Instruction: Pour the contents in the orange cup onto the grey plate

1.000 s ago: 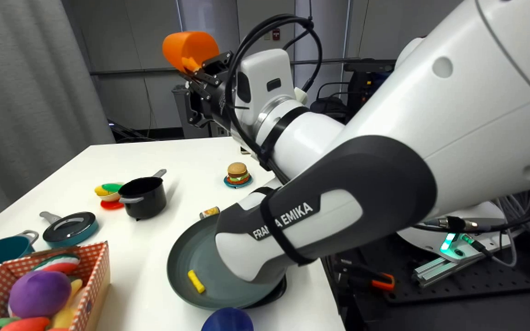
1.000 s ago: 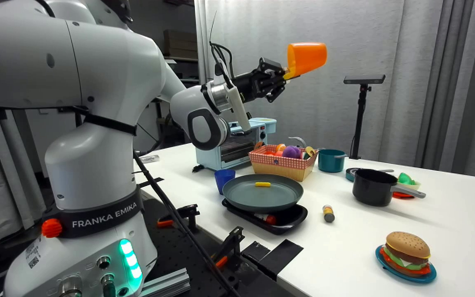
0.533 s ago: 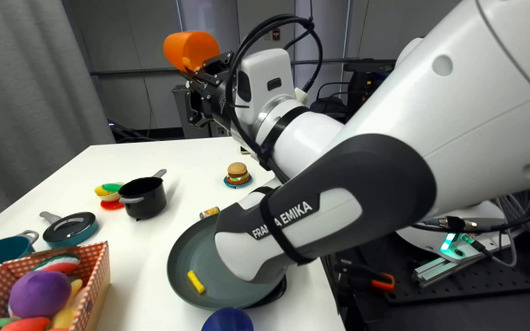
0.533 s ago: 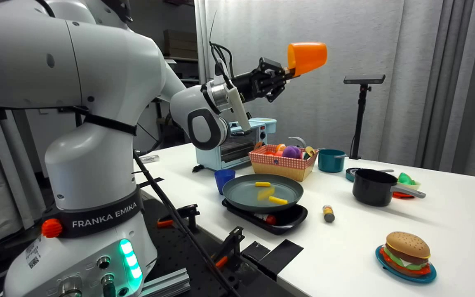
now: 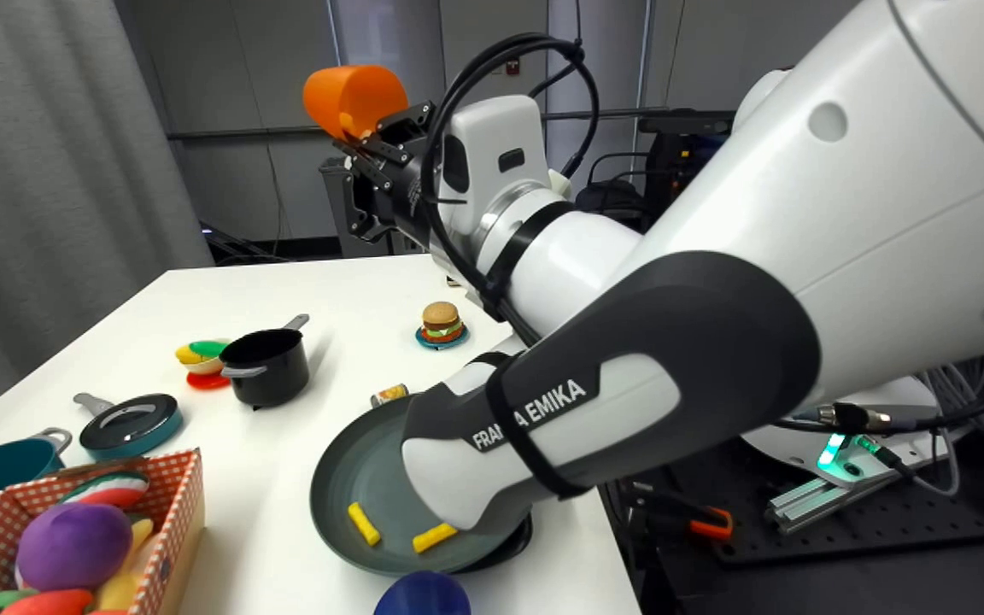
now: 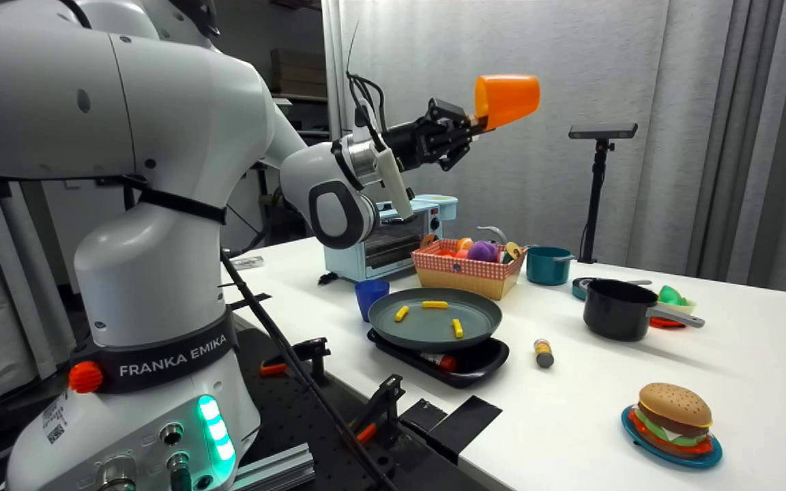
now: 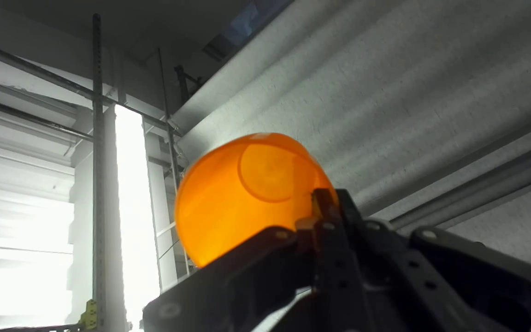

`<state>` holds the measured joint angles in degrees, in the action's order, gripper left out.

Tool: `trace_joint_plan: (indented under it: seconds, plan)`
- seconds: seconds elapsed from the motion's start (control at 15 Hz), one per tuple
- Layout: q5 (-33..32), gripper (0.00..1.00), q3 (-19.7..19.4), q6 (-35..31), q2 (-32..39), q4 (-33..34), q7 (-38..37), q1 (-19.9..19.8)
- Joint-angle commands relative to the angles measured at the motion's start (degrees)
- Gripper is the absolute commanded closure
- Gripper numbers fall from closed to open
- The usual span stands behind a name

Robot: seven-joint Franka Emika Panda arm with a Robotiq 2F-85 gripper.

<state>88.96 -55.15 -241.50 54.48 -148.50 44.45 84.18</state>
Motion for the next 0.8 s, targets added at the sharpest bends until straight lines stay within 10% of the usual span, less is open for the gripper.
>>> trace_joint_plan:
  seconds: [0.0,0.73]
  plan:
    - [-0.1,0.99,1.4,-1.5,-3.7,0.1,-0.9,-1.9]
    - [-4.6,0.99,3.2,-1.9,-18.9,-2.4,-1.9,-8.9]
